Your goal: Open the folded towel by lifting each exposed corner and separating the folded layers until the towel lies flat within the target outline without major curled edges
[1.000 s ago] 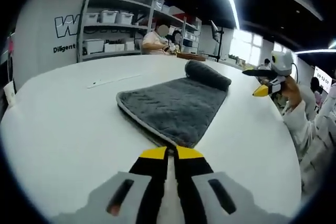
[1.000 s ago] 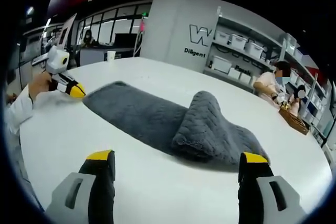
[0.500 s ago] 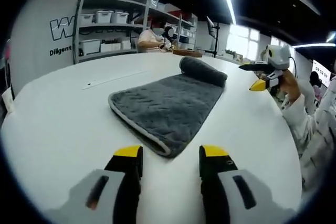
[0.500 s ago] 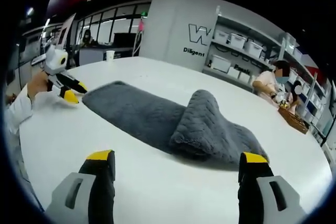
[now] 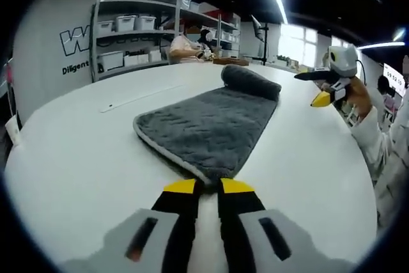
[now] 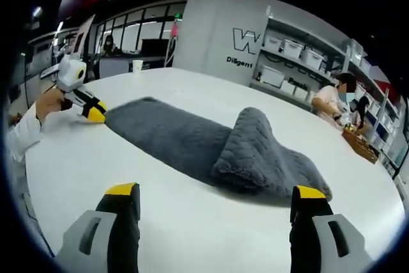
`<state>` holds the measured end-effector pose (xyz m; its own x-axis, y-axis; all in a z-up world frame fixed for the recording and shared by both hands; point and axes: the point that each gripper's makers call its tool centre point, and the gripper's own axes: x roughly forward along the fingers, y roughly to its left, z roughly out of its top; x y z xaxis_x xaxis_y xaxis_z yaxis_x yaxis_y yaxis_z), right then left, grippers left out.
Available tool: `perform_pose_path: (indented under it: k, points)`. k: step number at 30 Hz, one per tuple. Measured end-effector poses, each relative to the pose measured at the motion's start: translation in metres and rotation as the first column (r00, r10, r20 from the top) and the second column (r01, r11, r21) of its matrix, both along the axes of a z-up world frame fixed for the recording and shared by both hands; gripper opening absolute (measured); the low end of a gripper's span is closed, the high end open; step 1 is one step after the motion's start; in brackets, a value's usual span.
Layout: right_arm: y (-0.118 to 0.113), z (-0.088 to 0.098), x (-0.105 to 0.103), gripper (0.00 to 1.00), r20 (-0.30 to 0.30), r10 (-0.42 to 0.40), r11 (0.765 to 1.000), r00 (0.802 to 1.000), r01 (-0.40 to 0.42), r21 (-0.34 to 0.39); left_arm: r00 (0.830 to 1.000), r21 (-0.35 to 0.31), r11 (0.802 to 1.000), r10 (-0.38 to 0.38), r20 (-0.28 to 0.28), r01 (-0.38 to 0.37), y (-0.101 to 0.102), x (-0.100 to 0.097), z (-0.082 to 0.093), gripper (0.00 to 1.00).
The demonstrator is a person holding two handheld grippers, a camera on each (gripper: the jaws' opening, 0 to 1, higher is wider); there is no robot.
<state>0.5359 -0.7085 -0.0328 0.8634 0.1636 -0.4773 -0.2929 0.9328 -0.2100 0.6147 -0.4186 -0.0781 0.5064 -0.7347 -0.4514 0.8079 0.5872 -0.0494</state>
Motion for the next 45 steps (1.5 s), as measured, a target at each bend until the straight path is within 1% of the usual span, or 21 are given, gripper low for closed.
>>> perform_pose_path:
  k: [2,4,8,10,15,17,25,29,32,33,37,39,40,41,45]
  points:
    - [0.0,0.0,0.0,0.98,0.0,-0.001,1.0,1.0,0.001,0.0,1.0,-0.003,1.0,-0.005,0.002,0.005,-0.002,-0.001,0.001,0.07]
    - [-0.001,0.0,0.0,0.98,0.001,-0.002,1.0,1.0,0.002,0.001,1.0,0.016,1.0,-0.007,0.007,0.007,-0.001,-0.002,-0.002,0.06]
    - [0.0,-0.001,-0.001,0.98,-0.004,0.0,1.0,1.0,0.0,-0.001,1.0,0.001,1.0,-0.001,0.015,0.001,0.001,0.0,0.003,0.04]
    - [0.0,-0.002,-0.001,0.98,-0.007,0.0,1.0,1.0,0.0,-0.002,1.0,0.006,1.0,0.008,0.021,-0.008,0.005,0.001,0.003,0.04]
    - [-0.001,-0.002,-0.001,0.98,-0.007,-0.002,1.0,1.0,0.002,-0.001,1.0,-0.002,1.0,0.017,0.015,-0.017,0.008,0.0,0.004,0.04]
    - [-0.002,-0.001,-0.001,0.98,-0.005,-0.005,1.0,1.0,0.005,-0.001,1.0,0.004,1.0,0.014,0.01,-0.014,0.009,-0.001,0.003,0.03]
    - [-0.004,-0.002,-0.002,0.98,-0.009,-0.009,1.0,1.0,0.009,-0.003,0.998,0.019,0.998,0.058,-0.002,-0.058,0.027,0.005,0.003,0.03]
    - [-0.004,-0.002,-0.002,0.98,-0.011,-0.009,1.0,1.0,0.009,-0.004,0.996,0.022,0.996,0.091,-0.025,-0.091,0.038,0.008,0.001,0.03]
    - [-0.005,-0.003,-0.002,0.98,-0.012,-0.013,1.0,1.0,0.013,-0.002,0.993,0.03,0.993,0.117,-0.015,-0.116,0.048,0.01,0.001,0.03]
    - [-0.007,-0.003,-0.001,0.98,-0.011,-0.015,1.0,1.0,0.015,-0.001,0.992,0.03,0.992,0.123,-0.026,-0.122,0.051,0.009,0.001,0.03]
    - [-0.009,-0.003,-0.001,0.98,-0.012,-0.019,1.0,1.0,0.019,-0.001,0.988,0.03,0.988,0.15,-0.02,-0.15,0.06,0.012,0.004,0.03]
    - [-0.009,-0.004,-0.002,0.98,-0.016,-0.016,1.0,1.0,0.016,-0.002,0.985,0.043,0.985,0.169,-0.024,-0.168,0.065,0.012,0.002,0.03]
    - [-0.009,-0.005,-0.002,0.98,-0.019,-0.014,1.0,1.0,0.014,-0.004,0.983,0.061,0.982,0.183,-0.026,-0.181,0.068,0.013,0.0,0.03]
    - [-0.009,-0.006,-0.001,0.98,-0.023,-0.012,1.0,1.0,0.011,-0.006,0.983,0.075,0.981,0.183,-0.023,-0.181,0.07,0.013,-0.001,0.03]
    - [-0.011,-0.007,-0.001,0.97,-0.028,-0.011,1.0,1.0,0.011,-0.008,0.981,0.07,0.979,0.192,-0.035,-0.189,0.073,0.01,-0.001,0.03]
